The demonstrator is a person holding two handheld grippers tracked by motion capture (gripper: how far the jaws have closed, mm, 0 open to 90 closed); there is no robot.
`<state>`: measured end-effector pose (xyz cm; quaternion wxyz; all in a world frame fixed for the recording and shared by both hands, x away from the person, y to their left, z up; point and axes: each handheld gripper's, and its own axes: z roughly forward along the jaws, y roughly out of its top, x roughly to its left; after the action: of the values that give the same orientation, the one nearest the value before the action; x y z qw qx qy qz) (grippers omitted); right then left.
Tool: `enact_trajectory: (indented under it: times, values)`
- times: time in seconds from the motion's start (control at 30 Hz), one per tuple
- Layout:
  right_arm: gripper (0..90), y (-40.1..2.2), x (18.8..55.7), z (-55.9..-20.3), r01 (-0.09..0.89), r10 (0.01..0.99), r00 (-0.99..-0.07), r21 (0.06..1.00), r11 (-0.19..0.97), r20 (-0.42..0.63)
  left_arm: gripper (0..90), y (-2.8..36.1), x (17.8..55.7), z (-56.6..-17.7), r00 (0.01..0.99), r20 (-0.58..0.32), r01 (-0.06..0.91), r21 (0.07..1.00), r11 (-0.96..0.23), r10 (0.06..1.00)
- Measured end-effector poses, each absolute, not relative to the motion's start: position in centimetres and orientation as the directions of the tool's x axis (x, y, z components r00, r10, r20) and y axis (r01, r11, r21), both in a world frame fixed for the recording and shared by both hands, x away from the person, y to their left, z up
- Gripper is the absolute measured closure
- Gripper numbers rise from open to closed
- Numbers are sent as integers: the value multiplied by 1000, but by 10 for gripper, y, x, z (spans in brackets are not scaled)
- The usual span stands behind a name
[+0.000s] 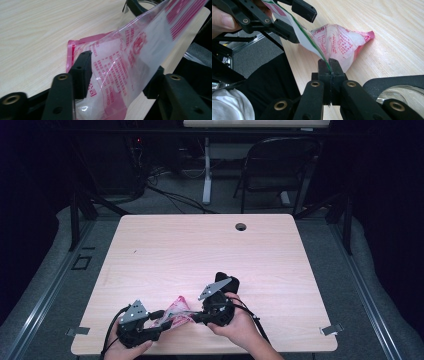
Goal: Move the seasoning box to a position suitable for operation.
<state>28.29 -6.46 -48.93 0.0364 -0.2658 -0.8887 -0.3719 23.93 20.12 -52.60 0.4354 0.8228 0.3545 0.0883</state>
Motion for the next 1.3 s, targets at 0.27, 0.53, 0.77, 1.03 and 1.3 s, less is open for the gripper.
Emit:
enact_trajectory:
  times: [0.27, 0.53, 0.77, 1.03, 1.3]
  values:
    - [900, -65, 283, -490, 501, 442, -856, 642, 581, 269, 341, 205, 241, -537, 708, -176, 533, 769, -354, 683]
    - [900, -67, 284, -491, 499, 436, -858, 640, 584, 271, 286, 194, 242, -555, 708, -127, 537, 736, -413, 695]
    - [900, -68, 283, -493, 503, 439, -856, 637, 584, 273, 280, 195, 247, -562, 695, -122, 541, 737, -404, 709]
    - [900, -68, 282, -493, 508, 444, -852, 641, 576, 278, 250, 194, 250, -569, 697, -116, 541, 733, -413, 707]
    - [900, -68, 282, -494, 510, 443, -851, 640, 574, 281, 216, 183, 252, -578, 704, -71, 530, 716, -455, 707]
